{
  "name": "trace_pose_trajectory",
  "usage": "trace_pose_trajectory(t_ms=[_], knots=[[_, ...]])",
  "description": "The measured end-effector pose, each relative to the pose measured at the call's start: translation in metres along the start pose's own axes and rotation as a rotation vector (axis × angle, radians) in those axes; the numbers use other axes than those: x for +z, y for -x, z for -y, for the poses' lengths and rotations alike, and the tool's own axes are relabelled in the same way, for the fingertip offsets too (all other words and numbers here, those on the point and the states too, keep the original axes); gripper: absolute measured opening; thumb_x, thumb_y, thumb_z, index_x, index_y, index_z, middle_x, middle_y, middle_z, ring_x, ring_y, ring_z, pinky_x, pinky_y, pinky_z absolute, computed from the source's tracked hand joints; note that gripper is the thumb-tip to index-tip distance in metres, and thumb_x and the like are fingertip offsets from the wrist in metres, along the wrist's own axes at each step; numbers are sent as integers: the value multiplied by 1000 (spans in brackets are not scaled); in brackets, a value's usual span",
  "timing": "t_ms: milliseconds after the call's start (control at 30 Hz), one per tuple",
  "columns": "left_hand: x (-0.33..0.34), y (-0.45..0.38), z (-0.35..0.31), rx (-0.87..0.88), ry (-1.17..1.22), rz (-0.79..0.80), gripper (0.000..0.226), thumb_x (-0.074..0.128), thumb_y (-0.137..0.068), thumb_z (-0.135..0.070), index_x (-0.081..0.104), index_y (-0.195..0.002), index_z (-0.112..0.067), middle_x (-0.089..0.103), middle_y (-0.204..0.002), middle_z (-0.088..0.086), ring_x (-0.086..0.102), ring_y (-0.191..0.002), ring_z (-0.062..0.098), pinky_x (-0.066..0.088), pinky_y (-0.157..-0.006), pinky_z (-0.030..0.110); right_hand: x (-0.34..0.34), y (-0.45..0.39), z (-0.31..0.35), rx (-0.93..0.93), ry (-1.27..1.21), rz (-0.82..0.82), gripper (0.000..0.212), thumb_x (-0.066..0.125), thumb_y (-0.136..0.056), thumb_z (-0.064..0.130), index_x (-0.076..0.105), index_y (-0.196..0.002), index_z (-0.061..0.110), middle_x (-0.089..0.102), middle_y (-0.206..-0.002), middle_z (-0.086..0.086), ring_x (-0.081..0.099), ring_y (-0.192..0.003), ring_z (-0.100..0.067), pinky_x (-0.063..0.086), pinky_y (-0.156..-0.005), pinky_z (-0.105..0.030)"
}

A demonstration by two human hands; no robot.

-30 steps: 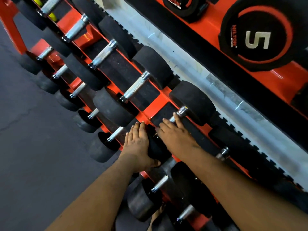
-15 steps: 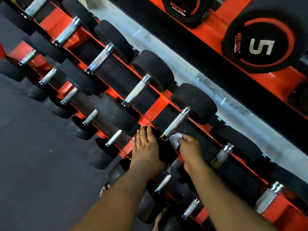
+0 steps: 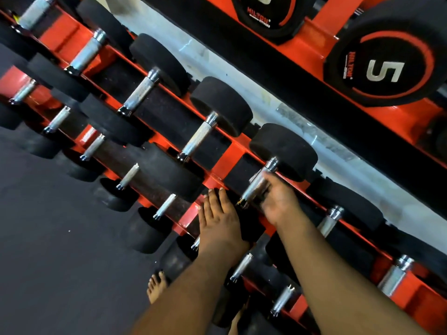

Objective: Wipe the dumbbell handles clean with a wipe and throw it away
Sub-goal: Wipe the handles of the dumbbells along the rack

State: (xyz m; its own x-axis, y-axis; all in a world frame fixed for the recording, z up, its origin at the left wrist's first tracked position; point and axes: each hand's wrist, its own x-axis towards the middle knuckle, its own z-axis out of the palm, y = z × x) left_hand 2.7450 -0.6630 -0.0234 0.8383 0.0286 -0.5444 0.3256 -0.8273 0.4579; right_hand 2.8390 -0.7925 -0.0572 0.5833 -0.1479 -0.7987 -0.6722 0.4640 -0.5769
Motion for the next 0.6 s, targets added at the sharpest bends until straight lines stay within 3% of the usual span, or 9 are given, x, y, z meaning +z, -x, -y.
trace_pose_trajectory(t_ms=[100, 267, 433, 600], knots=[[1, -1, 0, 8, -3, -2, 144, 83, -69, -58, -18, -157, -7, -17, -167, 17, -16, -155, 33, -10, -124, 45, -1, -5, 19, -50, -117, 40, 28, 57, -99, 29, 63, -115, 8, 68, -100, -11, 65, -96, -21, 52, -85, -33], [1, -1, 0, 12, 15, -8, 142, 82, -71, -58, -19, -157, -7, -18, -167, 18, -16, -155, 33, -9, -125, 46, -6, 17, -19, -27, 130, -37, 19, 65, -95, 13, 64, -114, 11, 68, -100, -16, 67, -79, -20, 56, -61, -27], [3, -1, 1, 18, 4, -13, 142, 82, -70, -59, -18, -157, -7, -17, -167, 18, -17, -155, 33, -9, -125, 45, -8, 8, 7, -171, -64, -35, 19, 61, -96, 10, 65, -114, 15, 71, -116, -13, 69, -106, -23, 50, -94, -36], [3, -1, 1, 10, -10, -20, 144, 84, -69, -56, -21, -156, -8, -18, -166, 19, -16, -155, 34, -10, -124, 45, -6, 22, -18, -53, 300, -64, 10, 64, -97, 13, 70, -105, 11, 73, -96, -16, 71, -73, -20, 56, -60, -29]])
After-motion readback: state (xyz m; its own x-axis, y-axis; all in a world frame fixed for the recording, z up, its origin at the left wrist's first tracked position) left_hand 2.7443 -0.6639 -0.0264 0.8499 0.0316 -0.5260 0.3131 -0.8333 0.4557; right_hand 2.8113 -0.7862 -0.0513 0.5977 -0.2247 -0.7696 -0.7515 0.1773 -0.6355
